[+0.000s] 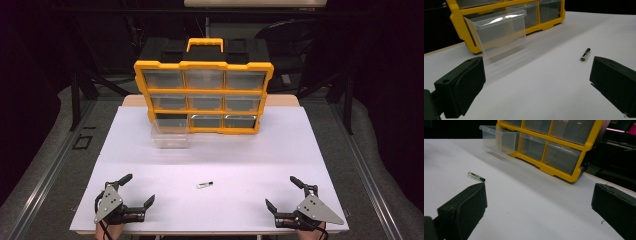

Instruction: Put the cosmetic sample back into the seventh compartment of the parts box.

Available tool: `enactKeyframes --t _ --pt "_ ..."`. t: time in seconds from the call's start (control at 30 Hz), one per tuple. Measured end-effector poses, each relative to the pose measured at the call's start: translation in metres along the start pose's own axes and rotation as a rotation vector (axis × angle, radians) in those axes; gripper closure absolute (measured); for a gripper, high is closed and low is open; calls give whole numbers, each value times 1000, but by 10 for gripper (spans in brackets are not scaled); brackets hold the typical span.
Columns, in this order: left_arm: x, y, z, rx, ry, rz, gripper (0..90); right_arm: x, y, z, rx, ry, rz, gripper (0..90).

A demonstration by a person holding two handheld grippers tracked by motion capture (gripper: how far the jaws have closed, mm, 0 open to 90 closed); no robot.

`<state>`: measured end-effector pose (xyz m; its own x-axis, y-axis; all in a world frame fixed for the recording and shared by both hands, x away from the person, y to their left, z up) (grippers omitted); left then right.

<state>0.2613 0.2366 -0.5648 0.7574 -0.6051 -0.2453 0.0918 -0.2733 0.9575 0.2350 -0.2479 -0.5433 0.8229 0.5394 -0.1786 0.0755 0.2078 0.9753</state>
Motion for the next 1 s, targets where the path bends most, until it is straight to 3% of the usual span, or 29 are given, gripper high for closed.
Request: enactKeyframes --t 0.23,0.4,0.63,1.0 --pt "5 2 1 -9 -15 -31 7 1 -1 1 4 1 -4 0" --pt "10 4 4 6 -36 -49 4 3 -2 2 5 5 -12 0" --pt "26 11 5 -21 -89 -84 0 4 -3 2 11 6 -20 0" --pt "53 20 12 -7 -129 -159 0 5 -4 3 12 11 -27 0"
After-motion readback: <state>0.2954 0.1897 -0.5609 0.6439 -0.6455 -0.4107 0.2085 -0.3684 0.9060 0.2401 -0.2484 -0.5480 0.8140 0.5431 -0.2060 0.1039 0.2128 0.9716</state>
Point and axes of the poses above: each handheld gripper's, and its own axes: x roughly forward along the jaws, y roughly out of its top, z roughly to its right, the point moved 3 cm from there along x, roughly forward along the jaws, and after that the axes turned 3 degrees about x, right-handed, at the moved point
